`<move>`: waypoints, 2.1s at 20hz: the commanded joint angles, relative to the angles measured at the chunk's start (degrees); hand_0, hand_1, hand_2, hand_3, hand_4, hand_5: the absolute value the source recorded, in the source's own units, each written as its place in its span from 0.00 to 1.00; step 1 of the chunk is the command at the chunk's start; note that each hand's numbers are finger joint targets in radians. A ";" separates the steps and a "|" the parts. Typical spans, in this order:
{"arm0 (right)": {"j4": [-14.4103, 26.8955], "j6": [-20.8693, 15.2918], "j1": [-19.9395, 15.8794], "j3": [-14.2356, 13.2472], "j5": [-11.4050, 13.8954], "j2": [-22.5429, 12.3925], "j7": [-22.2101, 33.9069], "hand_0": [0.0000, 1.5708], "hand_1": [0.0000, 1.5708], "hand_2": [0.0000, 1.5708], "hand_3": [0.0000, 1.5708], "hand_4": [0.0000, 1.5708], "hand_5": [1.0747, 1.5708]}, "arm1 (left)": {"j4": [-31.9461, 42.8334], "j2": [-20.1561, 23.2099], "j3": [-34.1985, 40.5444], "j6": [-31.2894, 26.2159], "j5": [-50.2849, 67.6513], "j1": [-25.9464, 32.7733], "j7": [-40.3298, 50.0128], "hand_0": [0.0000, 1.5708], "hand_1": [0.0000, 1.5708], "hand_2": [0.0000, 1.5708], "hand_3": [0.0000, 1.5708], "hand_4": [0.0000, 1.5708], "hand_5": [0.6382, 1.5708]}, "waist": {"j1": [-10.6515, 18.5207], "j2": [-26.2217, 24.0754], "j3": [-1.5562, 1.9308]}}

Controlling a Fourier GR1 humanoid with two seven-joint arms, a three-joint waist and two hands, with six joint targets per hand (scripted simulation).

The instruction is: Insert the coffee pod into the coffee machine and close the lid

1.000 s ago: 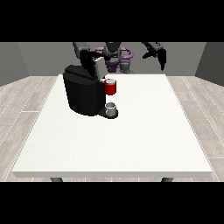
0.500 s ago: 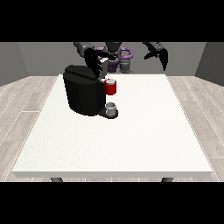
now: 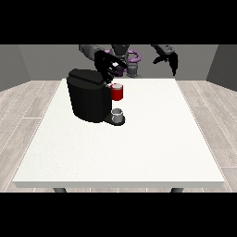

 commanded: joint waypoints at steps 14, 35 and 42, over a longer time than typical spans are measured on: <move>-12.72 2.01 -9.60 1.07 1.41 -1.90 6.84 0.00 0.00 0.00 0.00 0.00 1.00 | 1.08 -0.51 -2.77 -2.87 0.52 -8.23 -0.64 0.00 0.00 0.00 0.00 0.16 1.00 | 14.55 8.16 -1.35; -2.85 0.74 -15.55 1.05 0.39 6.02 -8.96 0.00 0.00 0.00 0.00 0.00 1.00 | -2.63 -1.08 -5.13 -2.88 -0.36 -8.07 -1.00 0.00 0.00 0.00 0.00 0.17 1.00 | 12.09 10.36 -1.41; -5.43 1.17 -2.85 7.17 0.23 15.18 -16.47 0.00 0.00 0.00 0.00 0.17 1.00 | -1.05 0.76 0.04 -3.86 4.33 -0.61 2.61 0.00 0.00 0.00 0.00 0.17 1.00 | 4.25 -0.13 -1.39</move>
